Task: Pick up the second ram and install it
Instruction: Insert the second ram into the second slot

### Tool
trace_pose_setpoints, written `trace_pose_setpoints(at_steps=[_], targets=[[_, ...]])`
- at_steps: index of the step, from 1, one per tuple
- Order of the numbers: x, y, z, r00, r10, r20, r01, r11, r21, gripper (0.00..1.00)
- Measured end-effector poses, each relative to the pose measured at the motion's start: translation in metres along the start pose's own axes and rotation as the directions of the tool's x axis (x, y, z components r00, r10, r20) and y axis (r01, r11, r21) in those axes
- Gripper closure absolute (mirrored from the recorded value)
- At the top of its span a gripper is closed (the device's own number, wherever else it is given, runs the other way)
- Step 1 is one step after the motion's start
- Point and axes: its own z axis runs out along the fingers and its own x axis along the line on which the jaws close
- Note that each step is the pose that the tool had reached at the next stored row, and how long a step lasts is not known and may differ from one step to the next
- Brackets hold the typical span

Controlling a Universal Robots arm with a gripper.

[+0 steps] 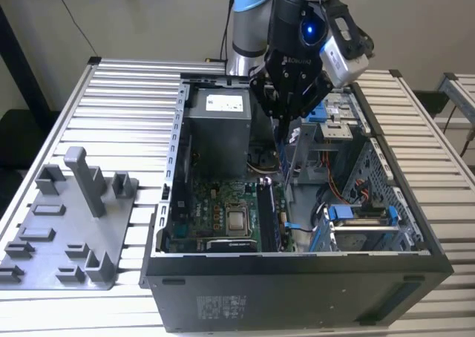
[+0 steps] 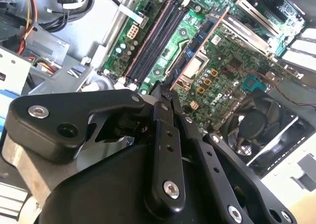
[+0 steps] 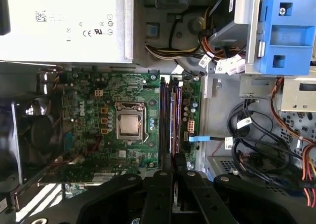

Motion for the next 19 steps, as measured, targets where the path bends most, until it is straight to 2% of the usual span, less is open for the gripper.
trace_pose_setpoints(at_steps=[19], targets=[[-0.0001, 0.0024, 0.0343, 1.0000, 0.003, -0.0006, -0.003, 1.0000, -0.0004, 0.87]])
